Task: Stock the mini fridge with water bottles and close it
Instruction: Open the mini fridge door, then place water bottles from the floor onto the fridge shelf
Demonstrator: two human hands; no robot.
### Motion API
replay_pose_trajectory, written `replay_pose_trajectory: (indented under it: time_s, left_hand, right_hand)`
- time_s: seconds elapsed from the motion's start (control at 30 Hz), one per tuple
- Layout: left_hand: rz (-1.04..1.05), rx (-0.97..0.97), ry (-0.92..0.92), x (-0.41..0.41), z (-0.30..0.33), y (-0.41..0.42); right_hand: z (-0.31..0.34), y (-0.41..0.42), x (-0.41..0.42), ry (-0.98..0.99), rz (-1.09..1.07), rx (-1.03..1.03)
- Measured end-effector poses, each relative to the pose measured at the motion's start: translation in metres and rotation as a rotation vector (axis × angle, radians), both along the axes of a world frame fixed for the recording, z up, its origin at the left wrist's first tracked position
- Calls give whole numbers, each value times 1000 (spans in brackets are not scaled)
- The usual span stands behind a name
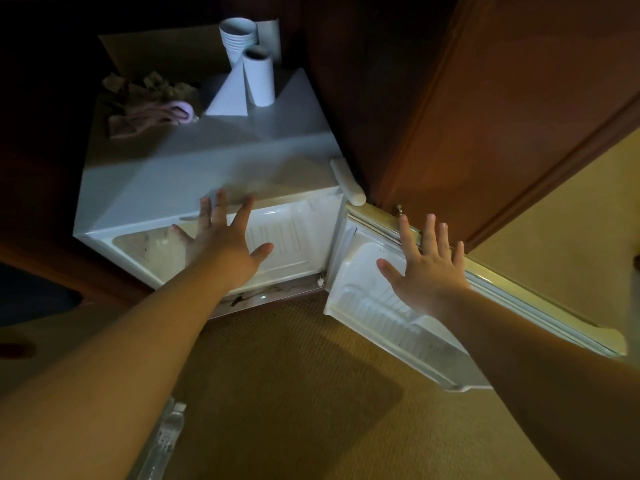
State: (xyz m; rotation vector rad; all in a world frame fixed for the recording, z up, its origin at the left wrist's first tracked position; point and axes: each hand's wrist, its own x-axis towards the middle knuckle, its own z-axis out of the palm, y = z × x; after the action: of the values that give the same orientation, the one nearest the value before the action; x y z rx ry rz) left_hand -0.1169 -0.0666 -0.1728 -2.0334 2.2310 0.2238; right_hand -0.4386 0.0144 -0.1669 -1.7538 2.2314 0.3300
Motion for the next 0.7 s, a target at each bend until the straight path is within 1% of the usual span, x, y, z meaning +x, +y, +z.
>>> replay_pose_trajectory:
  time_s: [0.1,0.2,0.3,0.37,0.47,0.57,0.7]
  left_hand:
    - [-12,15,15,1,2,-2]
    - [-22,63,81,5,7,-3]
    - [-18,104,201,8,20,16]
    - [20,85,314,12,30,49]
    - [179,65,474,27,41,118]
    - [393,54,517,57,43,189]
    - [729,41,602,102,36,271]
  right_hand:
    - [-1,-1,0,22,11,-1]
    - [0,2,-5,12,29,-30]
    - [2,13,0,-25,55,-187]
    - [4,19,23,-86,108,-288]
    - [4,31,80,-201,250,-333]
    - [3,46,141,-363,444,-317]
    - [9,67,213,-544,652,-236]
